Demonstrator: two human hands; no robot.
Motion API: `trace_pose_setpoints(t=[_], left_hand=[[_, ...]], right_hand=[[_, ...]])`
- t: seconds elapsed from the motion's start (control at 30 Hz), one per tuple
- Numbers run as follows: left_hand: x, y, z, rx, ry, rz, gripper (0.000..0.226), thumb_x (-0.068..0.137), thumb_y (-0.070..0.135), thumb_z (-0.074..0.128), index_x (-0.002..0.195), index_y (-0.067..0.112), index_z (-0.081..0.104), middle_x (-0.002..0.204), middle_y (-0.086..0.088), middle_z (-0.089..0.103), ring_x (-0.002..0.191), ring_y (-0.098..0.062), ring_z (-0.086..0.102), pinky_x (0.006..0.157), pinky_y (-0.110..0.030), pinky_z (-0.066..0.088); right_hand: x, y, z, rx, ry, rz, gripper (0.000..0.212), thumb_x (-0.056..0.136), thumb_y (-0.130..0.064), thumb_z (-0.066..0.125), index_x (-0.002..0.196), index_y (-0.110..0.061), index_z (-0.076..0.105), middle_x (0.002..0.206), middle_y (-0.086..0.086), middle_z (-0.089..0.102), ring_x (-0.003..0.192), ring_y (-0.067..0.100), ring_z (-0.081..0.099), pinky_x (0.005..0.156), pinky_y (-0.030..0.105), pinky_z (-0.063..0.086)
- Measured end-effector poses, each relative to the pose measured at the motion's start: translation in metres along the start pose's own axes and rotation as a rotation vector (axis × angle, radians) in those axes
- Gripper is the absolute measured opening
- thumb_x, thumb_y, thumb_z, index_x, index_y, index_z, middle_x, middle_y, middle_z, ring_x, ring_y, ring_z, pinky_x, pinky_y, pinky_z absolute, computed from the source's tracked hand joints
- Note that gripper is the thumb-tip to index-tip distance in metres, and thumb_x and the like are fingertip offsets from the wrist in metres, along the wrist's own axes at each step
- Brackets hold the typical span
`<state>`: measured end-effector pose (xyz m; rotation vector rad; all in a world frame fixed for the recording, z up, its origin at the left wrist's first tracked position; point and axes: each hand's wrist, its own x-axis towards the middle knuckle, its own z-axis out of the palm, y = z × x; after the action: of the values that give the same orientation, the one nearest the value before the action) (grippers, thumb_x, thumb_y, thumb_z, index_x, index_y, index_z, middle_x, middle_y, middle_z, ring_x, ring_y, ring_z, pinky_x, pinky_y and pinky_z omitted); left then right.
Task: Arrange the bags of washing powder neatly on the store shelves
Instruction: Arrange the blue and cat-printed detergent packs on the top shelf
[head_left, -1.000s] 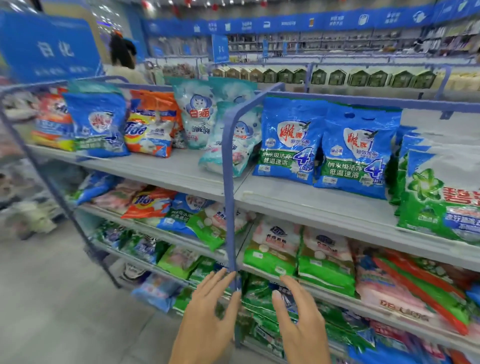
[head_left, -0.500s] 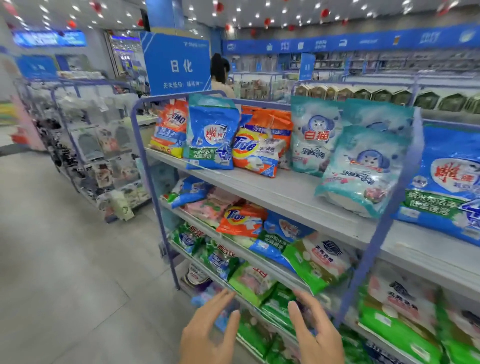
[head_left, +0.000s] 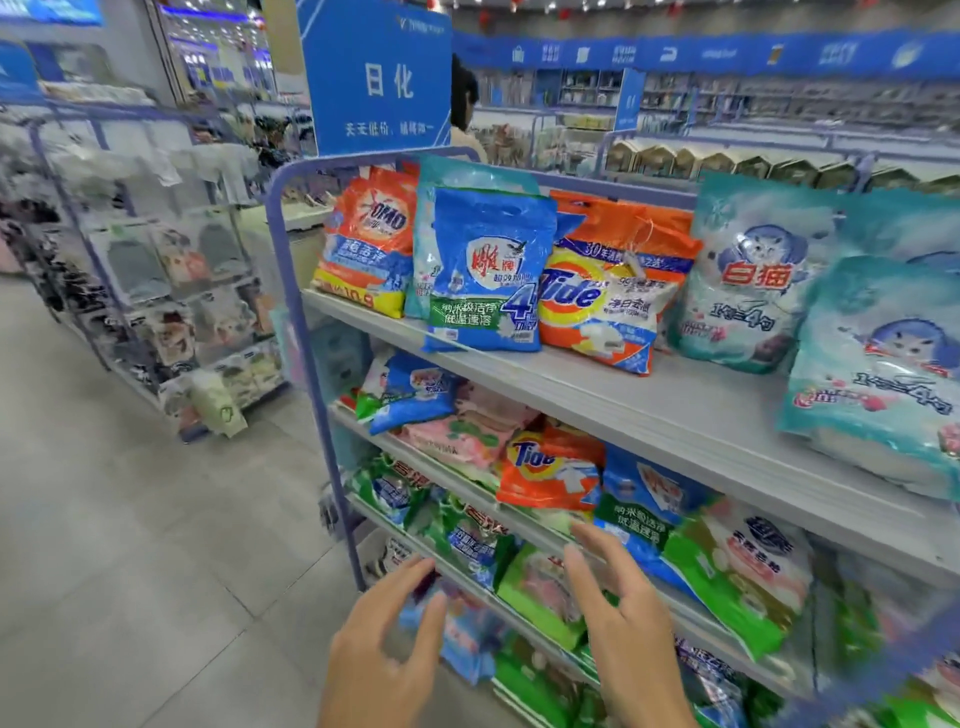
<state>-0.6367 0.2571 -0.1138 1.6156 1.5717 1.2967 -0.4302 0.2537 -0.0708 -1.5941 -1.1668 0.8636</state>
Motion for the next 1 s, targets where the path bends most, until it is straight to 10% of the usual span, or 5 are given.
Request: trace_pose_setpoints(t=[0.2,0.37,0.7,0.87,1.0], left_hand=[[0.099,-0.021,0.001,0.016,-0.075,0.055,0.036,0.084,0.049,0.066,0.119,0.054,0.068,0.128,0.036,0.061,0.123,0.018,0.050,0.097,0.003,0.034],[0.188,-0.022,-0.005,0.050,-0.114,0.116,0.038,0.087,0.049,0.065,0.125,0.050,0.065,0.131,0.034,0.059,0.126,0.017,0.047,0.105,-0.015,0.040],[0.354,0.011,0.023,0.006,-0.270,0.189,0.061,0.093,0.049,0.062,0.150,0.036,0.044,0.144,0.025,0.044,0.127,0.018,0.038,0.099,0.004,0.025],[0.410,0.026,0.052,0.022,-0.374,0.113,0.093,0.088,0.063,0.064,0.161,0.028,0.018,0.163,0.013,0.026,0.150,-0.009,0.026,0.123,-0.035,0.026],[0.438,0.026,0.071,0.083,-0.353,0.095,0.099,0.085,0.058,0.071,0.159,0.017,0.021,0.162,-0.002,0.033,0.148,-0.021,0.032,0.117,-0.038,0.031]], right_hand=[[0.082,-0.020,0.046,-0.014,0.066,-0.059,0.041,0.088,-0.064,0.054,0.127,-0.052,0.059,0.126,-0.040,0.057,0.123,-0.008,0.052,0.110,0.035,0.044],[0.155,-0.054,0.070,-0.031,0.132,-0.160,0.043,0.091,-0.060,0.056,0.132,-0.048,0.058,0.130,-0.037,0.057,0.125,-0.007,0.052,0.108,0.035,0.046],[0.288,-0.102,0.089,-0.198,0.266,-0.190,0.050,0.097,-0.048,0.064,0.142,-0.031,0.048,0.137,-0.018,0.051,0.125,0.003,0.050,0.106,0.031,0.043],[0.327,-0.110,0.099,-0.230,0.267,-0.027,0.058,0.086,-0.047,0.078,0.128,-0.035,0.040,0.124,-0.011,0.047,0.114,0.009,0.052,0.092,0.026,0.041],[0.345,-0.108,0.103,-0.180,0.326,0.051,0.077,0.075,-0.039,0.090,0.135,-0.024,0.043,0.126,-0.005,0.054,0.106,0.007,0.058,0.081,0.017,0.046]])
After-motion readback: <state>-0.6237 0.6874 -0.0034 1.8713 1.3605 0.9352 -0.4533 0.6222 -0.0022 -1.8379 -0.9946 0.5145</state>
